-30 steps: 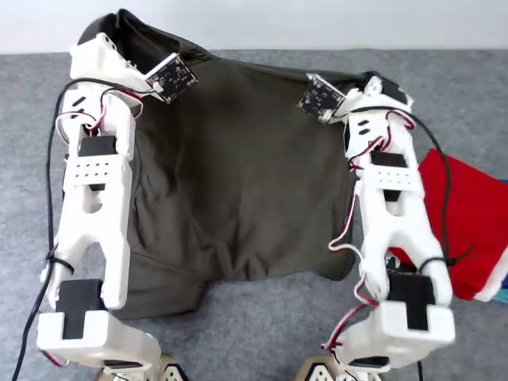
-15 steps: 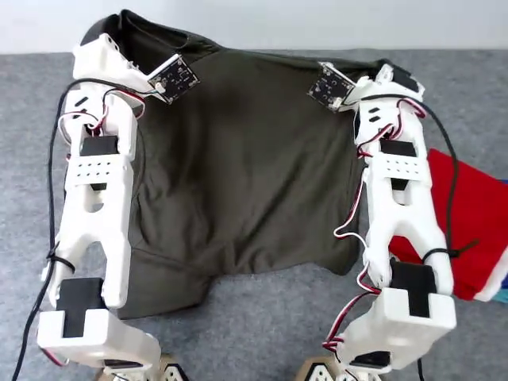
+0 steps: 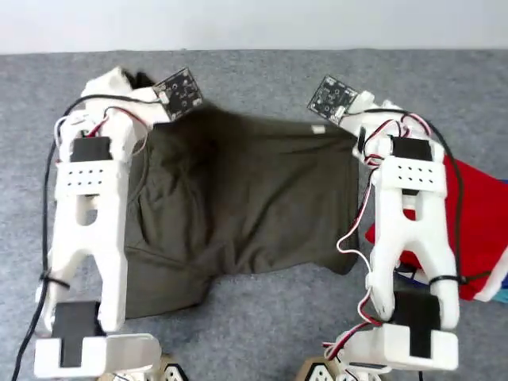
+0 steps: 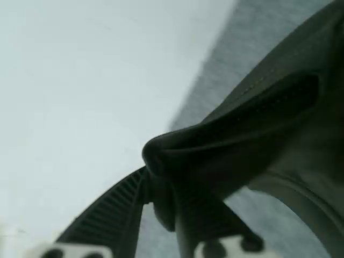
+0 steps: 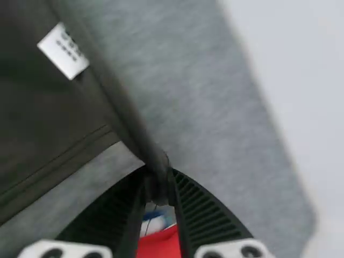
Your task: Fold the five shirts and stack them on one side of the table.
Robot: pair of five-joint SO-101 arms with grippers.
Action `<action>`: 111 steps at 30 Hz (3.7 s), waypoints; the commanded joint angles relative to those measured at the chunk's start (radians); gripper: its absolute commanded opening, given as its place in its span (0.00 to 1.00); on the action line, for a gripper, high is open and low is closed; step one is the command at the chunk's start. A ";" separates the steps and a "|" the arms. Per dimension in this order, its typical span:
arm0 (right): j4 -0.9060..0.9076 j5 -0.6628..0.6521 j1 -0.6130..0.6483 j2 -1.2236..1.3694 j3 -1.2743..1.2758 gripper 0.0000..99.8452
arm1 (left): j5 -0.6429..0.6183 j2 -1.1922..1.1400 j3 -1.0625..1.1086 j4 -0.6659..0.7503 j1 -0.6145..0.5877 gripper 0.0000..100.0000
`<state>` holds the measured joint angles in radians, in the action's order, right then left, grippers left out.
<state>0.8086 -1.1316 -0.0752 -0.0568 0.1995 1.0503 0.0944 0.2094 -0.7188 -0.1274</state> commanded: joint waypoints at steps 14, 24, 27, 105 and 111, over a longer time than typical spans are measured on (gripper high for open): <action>0.619 0.011 -0.008 -0.076 -0.057 0.01 | 0.112 0.152 0.019 -0.884 -0.005 0.01; 0.690 0.011 -0.012 -0.084 0.077 0.01 | 0.158 0.160 0.278 -1.005 -0.008 0.01; 0.690 0.009 -0.013 -0.084 0.097 0.01 | 0.169 0.160 0.331 -1.005 -0.008 0.01; 0.668 0.729 1.072 0.306 -0.195 0.24 | -0.405 0.152 0.005 -0.764 -0.838 0.01; 0.766 0.727 1.178 0.486 -0.454 0.24 | -0.405 0.152 0.005 -0.766 -0.842 0.01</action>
<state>1.5298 -0.4135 1.0541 0.3867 -0.1105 0.6314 0.2156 0.2524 -1.5044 -0.9605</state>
